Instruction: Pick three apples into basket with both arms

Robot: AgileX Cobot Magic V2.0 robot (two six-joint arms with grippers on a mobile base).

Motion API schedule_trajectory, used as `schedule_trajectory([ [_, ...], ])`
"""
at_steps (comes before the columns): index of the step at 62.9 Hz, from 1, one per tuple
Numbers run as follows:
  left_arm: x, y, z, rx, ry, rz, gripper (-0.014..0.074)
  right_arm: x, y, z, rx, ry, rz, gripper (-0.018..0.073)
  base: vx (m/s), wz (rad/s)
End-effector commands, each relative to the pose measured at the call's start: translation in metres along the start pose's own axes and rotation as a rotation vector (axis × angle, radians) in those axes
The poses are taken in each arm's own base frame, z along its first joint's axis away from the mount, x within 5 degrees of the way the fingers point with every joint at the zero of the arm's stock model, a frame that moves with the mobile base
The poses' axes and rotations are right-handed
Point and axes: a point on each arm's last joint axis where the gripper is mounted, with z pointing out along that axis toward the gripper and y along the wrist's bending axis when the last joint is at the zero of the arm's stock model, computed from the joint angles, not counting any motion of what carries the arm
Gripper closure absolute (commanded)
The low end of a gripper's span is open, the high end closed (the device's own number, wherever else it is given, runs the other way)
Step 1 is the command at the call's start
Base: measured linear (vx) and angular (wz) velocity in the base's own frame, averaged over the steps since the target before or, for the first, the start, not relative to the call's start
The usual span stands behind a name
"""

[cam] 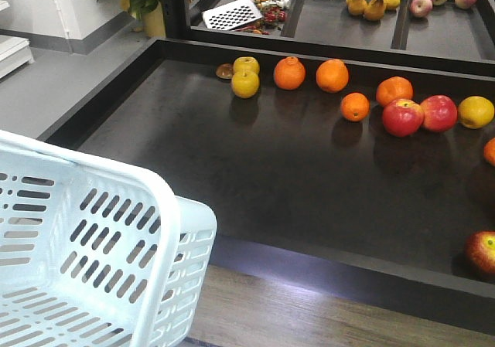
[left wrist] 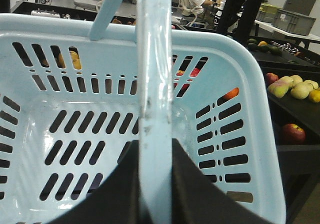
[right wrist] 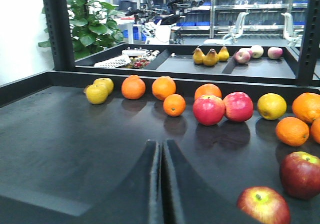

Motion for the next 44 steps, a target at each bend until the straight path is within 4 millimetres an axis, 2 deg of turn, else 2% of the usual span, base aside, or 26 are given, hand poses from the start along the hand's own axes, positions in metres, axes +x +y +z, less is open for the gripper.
schedule_trajectory([
  [1, -0.0188, -0.0024, -0.0019, 0.006, -0.125, -0.018, 0.0604, -0.0028, 0.0014, -0.0007, -0.011, -0.073, -0.015, 0.0564, 0.11, -0.13],
  [44, -0.0188, -0.0024, -0.0019, 0.006, -0.125, -0.018, 0.0604, -0.0028, 0.0014, -0.0007, -0.011, -0.073, -0.015, 0.0564, 0.14, -0.13],
])
